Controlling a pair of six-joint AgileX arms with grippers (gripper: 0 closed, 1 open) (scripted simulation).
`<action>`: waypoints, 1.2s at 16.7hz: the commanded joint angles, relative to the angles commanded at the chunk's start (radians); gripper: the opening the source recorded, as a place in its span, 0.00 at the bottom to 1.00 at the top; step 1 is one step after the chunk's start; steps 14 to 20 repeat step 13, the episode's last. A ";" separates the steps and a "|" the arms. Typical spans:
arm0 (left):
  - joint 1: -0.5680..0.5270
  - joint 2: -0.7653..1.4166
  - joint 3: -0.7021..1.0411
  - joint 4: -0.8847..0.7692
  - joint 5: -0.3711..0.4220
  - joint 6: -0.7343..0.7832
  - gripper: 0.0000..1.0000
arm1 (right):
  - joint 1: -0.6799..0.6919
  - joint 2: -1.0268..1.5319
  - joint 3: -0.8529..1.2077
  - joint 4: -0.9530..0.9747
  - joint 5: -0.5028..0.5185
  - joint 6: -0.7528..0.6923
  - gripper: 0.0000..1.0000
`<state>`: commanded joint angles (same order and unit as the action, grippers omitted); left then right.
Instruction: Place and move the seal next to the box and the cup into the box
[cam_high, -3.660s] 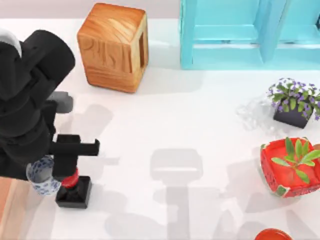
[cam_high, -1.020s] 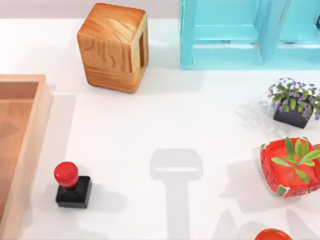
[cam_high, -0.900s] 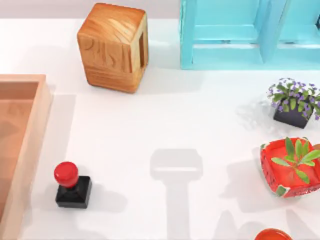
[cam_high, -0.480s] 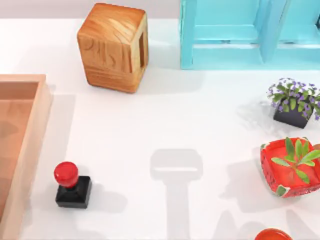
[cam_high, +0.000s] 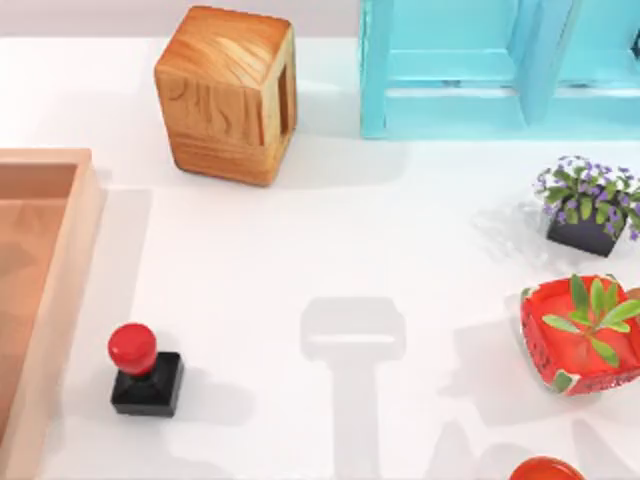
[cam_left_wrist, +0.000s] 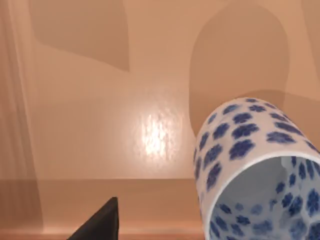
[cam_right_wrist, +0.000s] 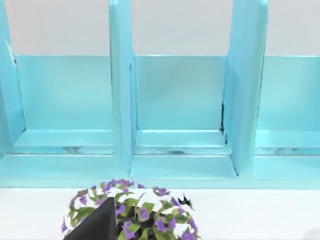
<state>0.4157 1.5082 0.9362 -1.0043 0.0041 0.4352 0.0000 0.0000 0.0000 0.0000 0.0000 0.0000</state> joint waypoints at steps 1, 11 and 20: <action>-0.001 -0.006 0.027 -0.036 0.000 -0.001 1.00 | 0.000 0.000 0.000 0.000 0.000 0.000 1.00; -0.011 -0.059 0.253 -0.322 0.000 0.000 1.00 | 0.000 0.000 0.000 0.000 0.000 0.000 1.00; -0.010 -0.072 0.276 -0.344 0.000 -0.005 1.00 | 0.000 0.000 0.000 0.000 0.000 0.000 1.00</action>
